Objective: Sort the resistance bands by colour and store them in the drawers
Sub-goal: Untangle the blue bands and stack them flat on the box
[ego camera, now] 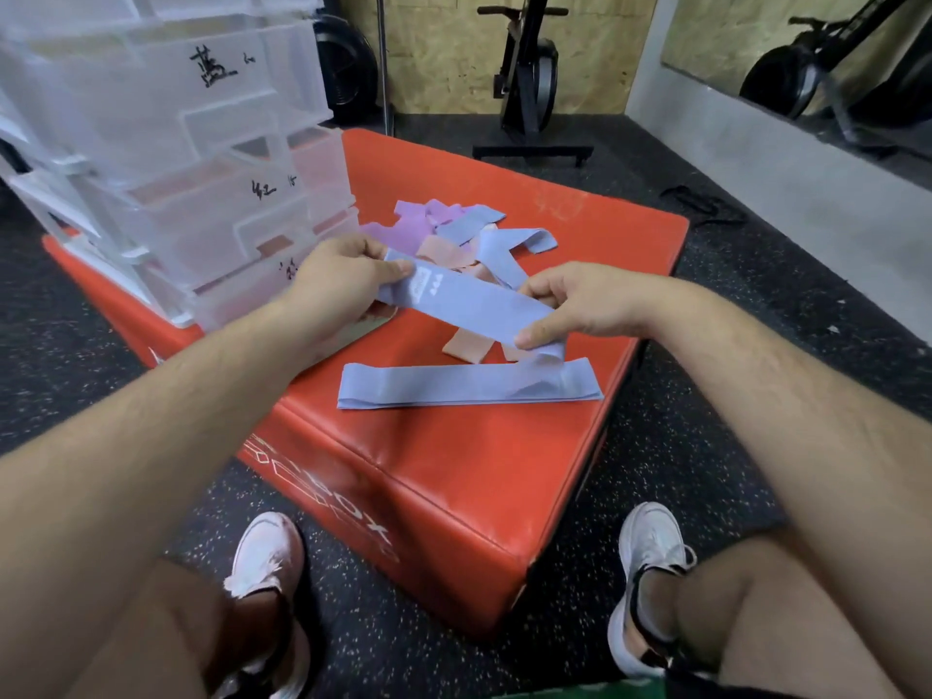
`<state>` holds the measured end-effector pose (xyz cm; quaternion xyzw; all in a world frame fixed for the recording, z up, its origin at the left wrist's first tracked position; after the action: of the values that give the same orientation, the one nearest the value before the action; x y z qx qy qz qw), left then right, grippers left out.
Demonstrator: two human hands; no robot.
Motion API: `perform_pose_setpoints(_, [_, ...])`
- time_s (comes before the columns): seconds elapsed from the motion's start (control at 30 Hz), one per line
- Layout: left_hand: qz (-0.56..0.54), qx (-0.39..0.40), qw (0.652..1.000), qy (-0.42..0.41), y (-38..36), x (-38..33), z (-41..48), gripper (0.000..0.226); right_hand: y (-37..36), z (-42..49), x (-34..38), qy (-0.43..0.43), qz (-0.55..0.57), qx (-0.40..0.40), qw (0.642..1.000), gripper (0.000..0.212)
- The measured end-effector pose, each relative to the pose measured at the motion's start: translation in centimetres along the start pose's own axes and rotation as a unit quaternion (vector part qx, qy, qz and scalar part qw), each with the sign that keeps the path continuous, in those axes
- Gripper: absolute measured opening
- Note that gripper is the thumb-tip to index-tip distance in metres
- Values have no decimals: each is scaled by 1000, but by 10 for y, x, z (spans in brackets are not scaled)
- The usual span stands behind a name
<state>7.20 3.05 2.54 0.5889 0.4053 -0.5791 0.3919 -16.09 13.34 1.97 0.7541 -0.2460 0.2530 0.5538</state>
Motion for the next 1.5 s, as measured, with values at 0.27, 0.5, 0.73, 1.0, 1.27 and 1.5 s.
perform_pose_setpoints(0.27, [29, -40, 997, 52, 36, 36, -16, 23, 15, -36, -37, -72, -36, -44, 996, 17])
perform_pose_setpoints(0.5, [194, -72, 978, 32, 52, 66, -29, 20, 5, -42, -73, -122, 39, -93, 987, 21])
perform_pose_setpoints(0.73, [351, -46, 935, -15, 50, 81, -33, 24, -24, -40, -86, -169, -18, -135, 976, 33])
perform_pose_setpoints(1.0, [336, -18, 938, -87, 51, 88, -32, 27, -31, -42, -82, -150, -67, -176, 971, 16])
perform_pose_setpoints(1.27, [458, 6, 864, -209, 46, 90, -31, 11, -33, -49, -77, -125, -199, -198, 952, 10])
perform_pose_setpoints(1.5, [515, 38, 832, -204, 45, 81, -29, 10, -30, -44, -63, -134, -297, -185, 927, 9])
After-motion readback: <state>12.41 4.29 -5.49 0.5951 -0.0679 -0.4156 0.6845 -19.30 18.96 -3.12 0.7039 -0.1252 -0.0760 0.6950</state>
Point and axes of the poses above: each hand's wrist, its own z-axis towards the middle knuckle, its own y-axis out of the back of the hand, x = y × z, the point moved 4 cm from there along z, towards the middle knuckle, and after that the axes turned 10 degrees about -z, right-handed, at the moved point
